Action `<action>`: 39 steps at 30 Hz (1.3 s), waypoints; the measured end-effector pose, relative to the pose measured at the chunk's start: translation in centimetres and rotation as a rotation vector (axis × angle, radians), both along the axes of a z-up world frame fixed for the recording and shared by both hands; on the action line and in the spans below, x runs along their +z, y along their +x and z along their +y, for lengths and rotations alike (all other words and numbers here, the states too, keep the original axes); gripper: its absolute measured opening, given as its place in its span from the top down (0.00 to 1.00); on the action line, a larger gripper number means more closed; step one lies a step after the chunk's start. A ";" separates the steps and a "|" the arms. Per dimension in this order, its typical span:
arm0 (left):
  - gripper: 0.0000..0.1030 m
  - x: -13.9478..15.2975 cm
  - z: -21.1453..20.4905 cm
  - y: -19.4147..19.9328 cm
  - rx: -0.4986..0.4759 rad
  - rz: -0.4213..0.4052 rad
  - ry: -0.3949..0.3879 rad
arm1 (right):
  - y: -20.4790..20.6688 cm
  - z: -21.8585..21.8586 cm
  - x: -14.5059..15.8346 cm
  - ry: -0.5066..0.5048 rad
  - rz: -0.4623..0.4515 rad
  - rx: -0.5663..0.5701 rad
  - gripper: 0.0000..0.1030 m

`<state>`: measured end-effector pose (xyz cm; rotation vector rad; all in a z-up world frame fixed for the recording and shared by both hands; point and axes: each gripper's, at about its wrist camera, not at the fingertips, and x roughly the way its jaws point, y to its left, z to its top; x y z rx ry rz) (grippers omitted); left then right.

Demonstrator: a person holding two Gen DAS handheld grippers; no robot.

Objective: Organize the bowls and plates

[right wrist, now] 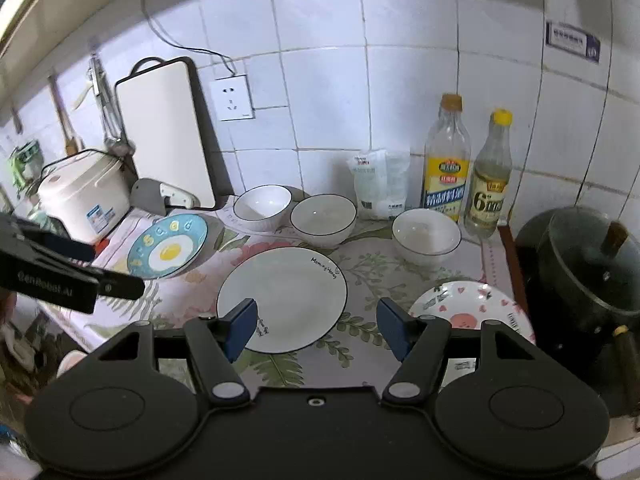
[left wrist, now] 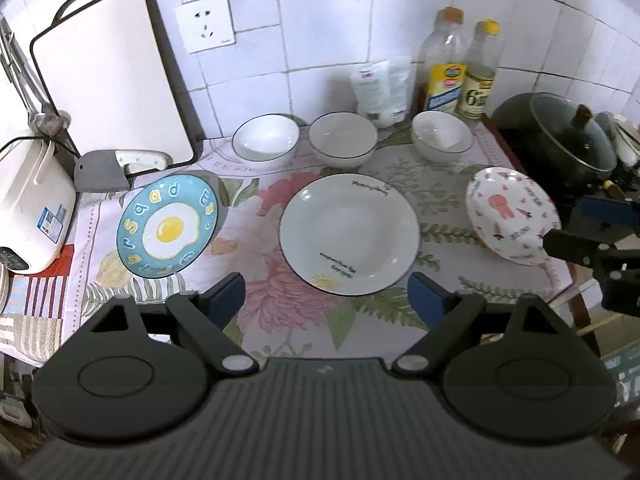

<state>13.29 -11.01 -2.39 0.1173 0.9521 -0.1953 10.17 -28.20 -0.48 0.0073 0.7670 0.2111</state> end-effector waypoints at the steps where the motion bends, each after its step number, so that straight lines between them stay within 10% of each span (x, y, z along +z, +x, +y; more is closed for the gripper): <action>1: 0.12 0.3 -0.2 -0.2 -0.006 -0.002 -0.001 | -0.4 -0.1 0.4 -0.011 -0.003 0.011 0.31; 20: 0.08 0.3 -10.7 0.3 -0.134 0.033 -0.041 | -4.1 -9.7 0.6 -0.060 -0.089 -0.019 0.29; 39: 0.10 -9.2 -19.6 6.9 -0.096 0.062 -0.189 | 0.2 -16.8 -13.0 -0.064 -0.106 -0.237 0.29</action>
